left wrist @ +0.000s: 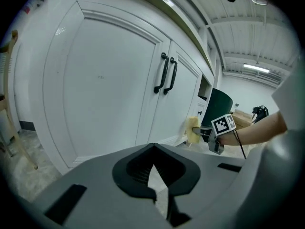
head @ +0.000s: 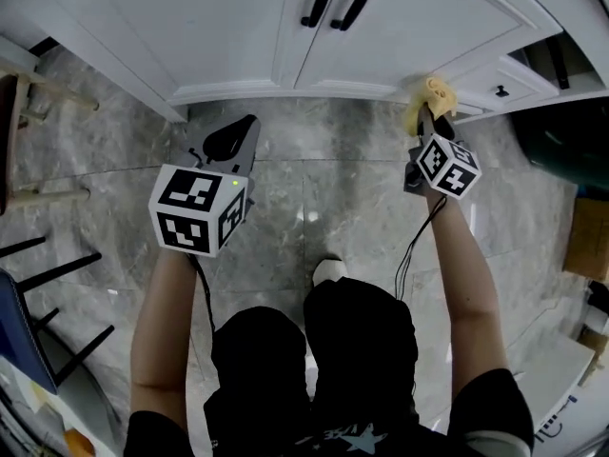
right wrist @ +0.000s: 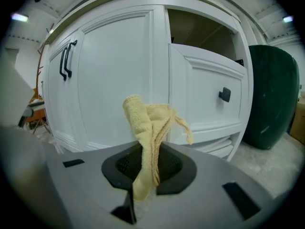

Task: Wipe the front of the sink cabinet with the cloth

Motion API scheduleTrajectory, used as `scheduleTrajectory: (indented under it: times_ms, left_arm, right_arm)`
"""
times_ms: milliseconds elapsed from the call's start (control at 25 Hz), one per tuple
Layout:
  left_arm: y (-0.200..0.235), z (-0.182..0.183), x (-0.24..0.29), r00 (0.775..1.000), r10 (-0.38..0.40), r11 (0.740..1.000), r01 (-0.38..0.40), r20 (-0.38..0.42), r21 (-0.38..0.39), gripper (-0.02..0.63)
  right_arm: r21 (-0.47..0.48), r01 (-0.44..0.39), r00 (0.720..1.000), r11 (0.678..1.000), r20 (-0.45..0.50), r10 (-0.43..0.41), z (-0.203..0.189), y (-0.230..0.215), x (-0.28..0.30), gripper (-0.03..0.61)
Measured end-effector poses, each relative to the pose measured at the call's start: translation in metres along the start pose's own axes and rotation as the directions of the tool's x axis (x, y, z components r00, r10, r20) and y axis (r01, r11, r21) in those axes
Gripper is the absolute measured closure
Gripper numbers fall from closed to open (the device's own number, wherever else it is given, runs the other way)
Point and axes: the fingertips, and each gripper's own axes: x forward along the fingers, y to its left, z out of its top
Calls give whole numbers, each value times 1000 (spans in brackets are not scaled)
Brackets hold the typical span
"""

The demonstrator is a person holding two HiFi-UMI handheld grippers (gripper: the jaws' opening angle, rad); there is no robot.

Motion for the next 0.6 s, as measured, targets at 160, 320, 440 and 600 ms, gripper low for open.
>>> scheduleTrajectory:
  times_ms: [160,320,440,600]
  left_arm:
    - [-2,30,-30,998,21,1000,-19,-61,21,598]
    - [-19,78,-69,998,8,1000,-7,-63,8,598]
    - [-29,115,-103,999,-1,999,-1,-47,-37,598]
    - [-47,138,-155,998,-24,999,22,-58,-43,598]
  right_arm:
    - [9,-20,998,1000,-57,20,26,24,-36,514]
    - [-17,-43,993,999,-107,41,62,51,-90,514]
    - [-7,-65,991,998,-116,63,99,74,-131,514]
    - [-4,-85,990,996,-114,84,142,103,-184,514]
